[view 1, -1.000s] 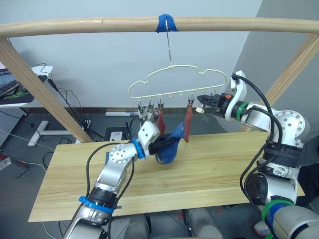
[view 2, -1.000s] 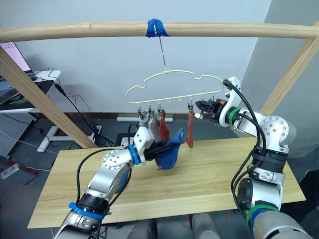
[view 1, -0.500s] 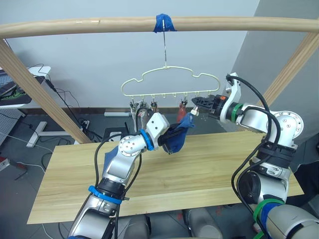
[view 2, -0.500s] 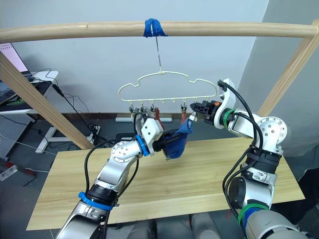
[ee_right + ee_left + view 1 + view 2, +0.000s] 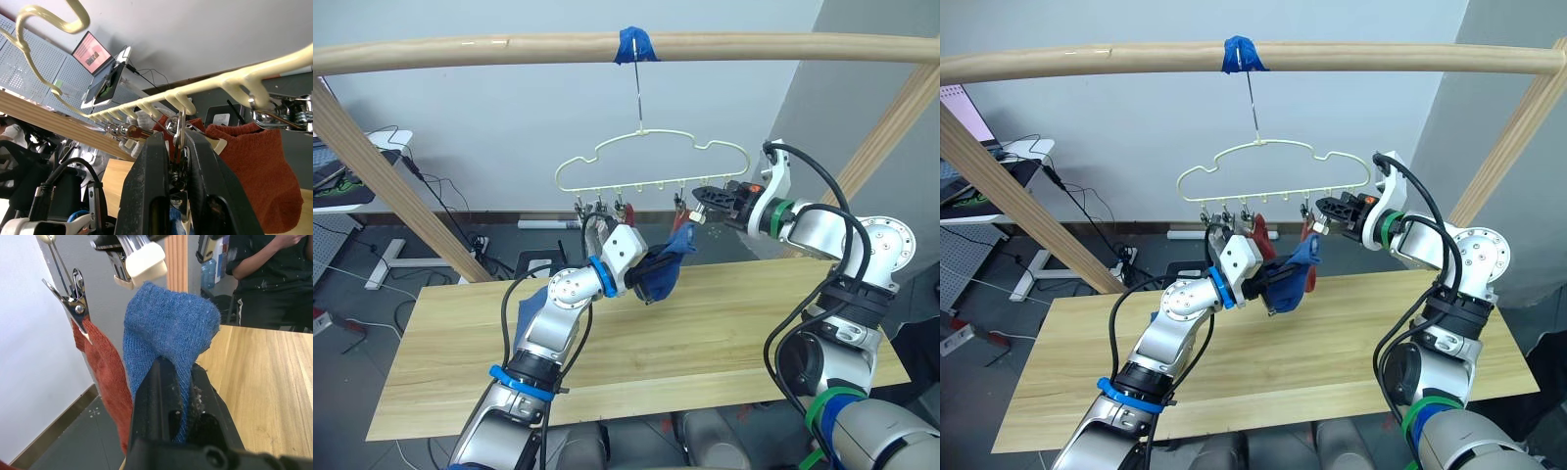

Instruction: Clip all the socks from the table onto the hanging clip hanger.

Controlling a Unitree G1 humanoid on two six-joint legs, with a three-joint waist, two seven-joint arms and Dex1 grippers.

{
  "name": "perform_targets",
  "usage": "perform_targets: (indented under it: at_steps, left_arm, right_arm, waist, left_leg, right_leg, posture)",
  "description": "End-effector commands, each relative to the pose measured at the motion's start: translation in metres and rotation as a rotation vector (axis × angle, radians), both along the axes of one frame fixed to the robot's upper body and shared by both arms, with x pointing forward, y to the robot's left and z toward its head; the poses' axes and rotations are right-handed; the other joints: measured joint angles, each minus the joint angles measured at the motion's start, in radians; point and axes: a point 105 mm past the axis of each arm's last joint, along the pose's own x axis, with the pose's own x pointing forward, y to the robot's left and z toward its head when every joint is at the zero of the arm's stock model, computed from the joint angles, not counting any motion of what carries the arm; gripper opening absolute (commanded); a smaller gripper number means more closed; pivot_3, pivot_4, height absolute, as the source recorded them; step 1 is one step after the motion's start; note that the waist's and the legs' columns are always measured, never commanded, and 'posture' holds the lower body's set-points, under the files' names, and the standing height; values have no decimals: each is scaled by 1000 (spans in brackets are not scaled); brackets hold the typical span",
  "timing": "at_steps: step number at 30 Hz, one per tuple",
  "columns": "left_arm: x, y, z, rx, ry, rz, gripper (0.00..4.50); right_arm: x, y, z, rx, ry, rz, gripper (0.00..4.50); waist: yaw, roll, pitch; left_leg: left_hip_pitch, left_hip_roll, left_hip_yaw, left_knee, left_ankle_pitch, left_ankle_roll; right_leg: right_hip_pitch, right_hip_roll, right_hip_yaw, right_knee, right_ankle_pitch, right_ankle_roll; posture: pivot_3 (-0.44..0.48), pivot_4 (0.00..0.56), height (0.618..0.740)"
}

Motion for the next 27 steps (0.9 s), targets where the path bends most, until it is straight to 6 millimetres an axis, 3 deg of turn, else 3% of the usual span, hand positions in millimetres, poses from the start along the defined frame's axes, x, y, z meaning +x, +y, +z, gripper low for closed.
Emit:
perform_targets:
  at_steps: [1, 27]
  left_arm:
    - [0, -5, 12, -9, -56, -18, 5]
    - [6, -14, 26, -26, -102, -27, 5]
  right_arm:
    - [-3, 4, 13, 9, -49, 20, 156]
    - [-8, 8, 1, -53, -31, 49, 156]
  waist:
    - [0, 0, 0]
    - [0, 0, 0]
  left_leg:
    - [0, 0, 0, 0, 0, 0]
    - [0, 0, 0, -1, 0, 0]
  right_leg:
    - [0, 0, 0, 0, 0, 0]
    - [0, 0, 0, -1, 0, 0]
  posture:
    - [-173, 150, 740]
    - [-168, 154, 740]
